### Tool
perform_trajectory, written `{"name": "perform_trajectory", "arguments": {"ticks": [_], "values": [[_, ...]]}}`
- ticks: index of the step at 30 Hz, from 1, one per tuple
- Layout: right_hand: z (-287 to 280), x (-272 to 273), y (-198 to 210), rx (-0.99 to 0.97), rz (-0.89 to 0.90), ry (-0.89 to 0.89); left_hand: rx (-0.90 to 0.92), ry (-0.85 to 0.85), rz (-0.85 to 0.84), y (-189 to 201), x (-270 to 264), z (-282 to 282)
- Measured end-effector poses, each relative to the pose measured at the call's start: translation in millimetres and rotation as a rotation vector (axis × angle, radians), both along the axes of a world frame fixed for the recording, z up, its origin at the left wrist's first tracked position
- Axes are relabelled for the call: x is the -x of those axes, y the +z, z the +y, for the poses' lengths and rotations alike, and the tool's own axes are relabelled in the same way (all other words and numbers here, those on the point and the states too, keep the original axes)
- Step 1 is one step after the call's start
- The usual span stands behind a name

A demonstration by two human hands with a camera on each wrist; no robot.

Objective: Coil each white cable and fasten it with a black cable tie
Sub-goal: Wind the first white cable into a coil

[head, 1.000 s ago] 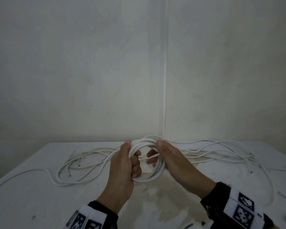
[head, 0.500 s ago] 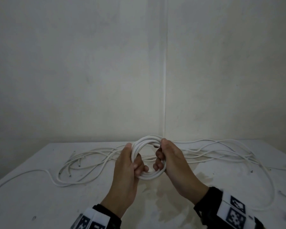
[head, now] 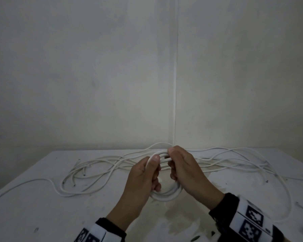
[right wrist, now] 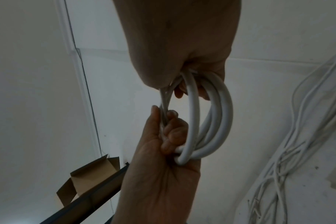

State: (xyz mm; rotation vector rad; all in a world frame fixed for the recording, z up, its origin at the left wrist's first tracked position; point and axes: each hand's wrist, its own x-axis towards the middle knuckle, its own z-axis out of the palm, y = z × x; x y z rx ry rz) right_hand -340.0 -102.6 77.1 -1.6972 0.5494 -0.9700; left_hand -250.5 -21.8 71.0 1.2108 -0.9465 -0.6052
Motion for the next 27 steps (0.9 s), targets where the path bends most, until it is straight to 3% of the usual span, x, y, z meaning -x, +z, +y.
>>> {"name": "perform_trajectory", "arguments": {"ticks": [9, 11, 17, 24, 27], "values": [[1.9, 5.9, -10.4, 0.022, 0.030, 0.076, 0.040, 0.120, 0.184, -10.7, -2.7, -6.8], [2.9, 4.4, -11.4, 0.064, 0.047, 0.023, 0.055, 0.129, 0.218, -10.1, -2.7, -8.6], [-6.9, -2.4, -14.6, 0.115, -0.021, -0.059, 0.027, 0.056, 0.140, -12.9, -3.6, -9.7], [-16.7, 14.8, -6.9, 0.565, 0.315, -0.005, -0.249, -0.181, 0.138, -3.7, -22.9, -4.0], [-14.1, 14.9, -3.7, 0.655, 0.388, 0.066, -0.285, -0.233, 0.164, 2.5, -20.3, -5.5]]}}
